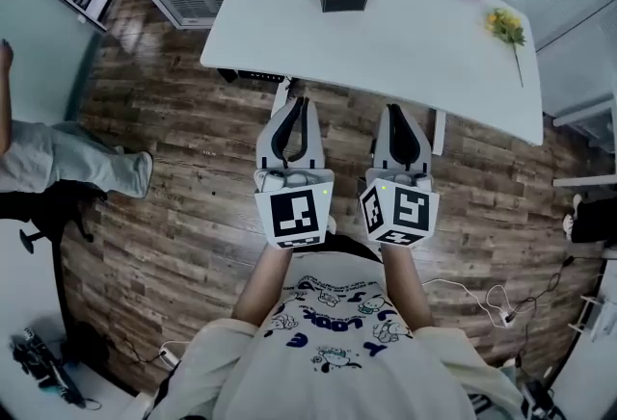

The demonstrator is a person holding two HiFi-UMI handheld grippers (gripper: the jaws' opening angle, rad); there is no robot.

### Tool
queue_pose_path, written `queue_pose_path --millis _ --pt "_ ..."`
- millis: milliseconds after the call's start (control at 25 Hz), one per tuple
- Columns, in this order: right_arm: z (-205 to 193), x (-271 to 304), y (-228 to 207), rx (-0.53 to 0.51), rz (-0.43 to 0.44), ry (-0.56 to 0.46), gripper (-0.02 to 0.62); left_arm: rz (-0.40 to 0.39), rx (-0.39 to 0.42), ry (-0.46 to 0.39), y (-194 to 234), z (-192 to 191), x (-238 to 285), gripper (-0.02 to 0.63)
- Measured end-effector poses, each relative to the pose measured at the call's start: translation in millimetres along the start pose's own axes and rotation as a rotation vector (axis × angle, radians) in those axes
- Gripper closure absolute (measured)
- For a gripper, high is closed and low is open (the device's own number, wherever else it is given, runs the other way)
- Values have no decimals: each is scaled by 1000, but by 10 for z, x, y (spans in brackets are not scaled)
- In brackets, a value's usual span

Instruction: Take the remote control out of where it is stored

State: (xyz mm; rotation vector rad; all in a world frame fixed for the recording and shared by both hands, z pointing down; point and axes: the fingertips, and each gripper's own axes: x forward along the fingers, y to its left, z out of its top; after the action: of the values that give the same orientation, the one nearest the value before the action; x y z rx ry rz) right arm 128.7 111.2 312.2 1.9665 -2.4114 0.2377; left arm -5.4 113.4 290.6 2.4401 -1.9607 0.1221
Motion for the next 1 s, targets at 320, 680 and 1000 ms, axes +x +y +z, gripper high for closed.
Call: queue_pose_path --millis 320,680,1000 --pt "-17 692 -118 -2 -29 5 548 -13 -3 13 237 -97 727 580" --pt "165 1695 -178 -5 -56 2 548 -44 -14 7 585 31 1709 580" --pt "266 2510 -168 -10 -73 6 548 -62 -26 17 929 40 2486 580"
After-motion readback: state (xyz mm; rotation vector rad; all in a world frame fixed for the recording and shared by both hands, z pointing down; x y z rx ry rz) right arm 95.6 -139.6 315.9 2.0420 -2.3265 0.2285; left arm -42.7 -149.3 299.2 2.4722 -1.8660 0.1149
